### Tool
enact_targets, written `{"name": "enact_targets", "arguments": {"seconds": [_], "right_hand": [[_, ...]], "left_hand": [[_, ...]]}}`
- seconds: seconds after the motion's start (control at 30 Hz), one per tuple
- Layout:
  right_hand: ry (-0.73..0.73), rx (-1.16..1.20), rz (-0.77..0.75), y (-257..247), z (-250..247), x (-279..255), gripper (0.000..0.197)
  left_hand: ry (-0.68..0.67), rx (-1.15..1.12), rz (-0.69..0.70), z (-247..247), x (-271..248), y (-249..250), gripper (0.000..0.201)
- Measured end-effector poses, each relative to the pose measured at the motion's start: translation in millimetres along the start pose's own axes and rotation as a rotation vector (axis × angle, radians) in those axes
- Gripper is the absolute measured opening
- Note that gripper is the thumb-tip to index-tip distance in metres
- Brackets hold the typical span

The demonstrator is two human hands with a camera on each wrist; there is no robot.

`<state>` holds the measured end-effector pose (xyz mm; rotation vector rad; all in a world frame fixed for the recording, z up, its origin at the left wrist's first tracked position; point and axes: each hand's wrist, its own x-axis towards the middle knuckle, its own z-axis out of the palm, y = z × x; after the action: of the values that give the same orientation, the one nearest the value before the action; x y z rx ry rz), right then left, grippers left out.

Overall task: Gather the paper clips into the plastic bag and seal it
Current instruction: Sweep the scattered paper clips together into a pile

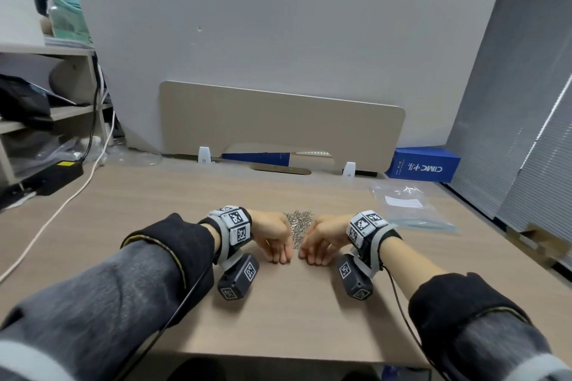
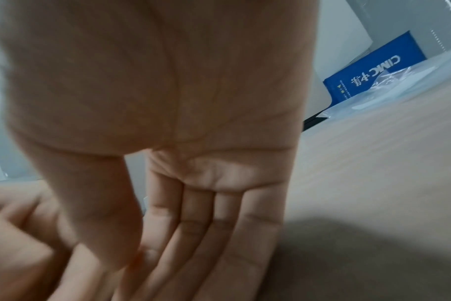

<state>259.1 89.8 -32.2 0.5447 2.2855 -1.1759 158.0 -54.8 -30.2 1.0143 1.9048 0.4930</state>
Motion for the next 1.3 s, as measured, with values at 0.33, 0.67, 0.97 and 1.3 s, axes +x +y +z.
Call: {"name": "enact_targets", "arguments": {"seconds": [0.33, 0.67, 0.97, 1.3], "right_hand": [[0.498, 0.108, -0.154, -4.8, -30.4, 33.7, 0.015], [0.342, -0.283, -0.116, -13.4, -22.3, 61.0, 0.049], [0.478, -0.22, 0.033, -1.8, -26.6, 52.4, 0.069], [0.522, -0.11, -0.07, -4.0, -12.6, 29.1, 0.057]], "left_hand": [[0.575, -0.193, 0.126, -31.8, 38.4, -0.8, 0.032], [0.331, 0.111, -0.001, -33.0, 67.5, -14.3, 0.042], [0.448, 0.201, -0.123, -22.9, 45.1, -0.3, 0.03], [0.586, 0.106, -0.112, 2.0, 66.0, 14.7, 0.045]]}}
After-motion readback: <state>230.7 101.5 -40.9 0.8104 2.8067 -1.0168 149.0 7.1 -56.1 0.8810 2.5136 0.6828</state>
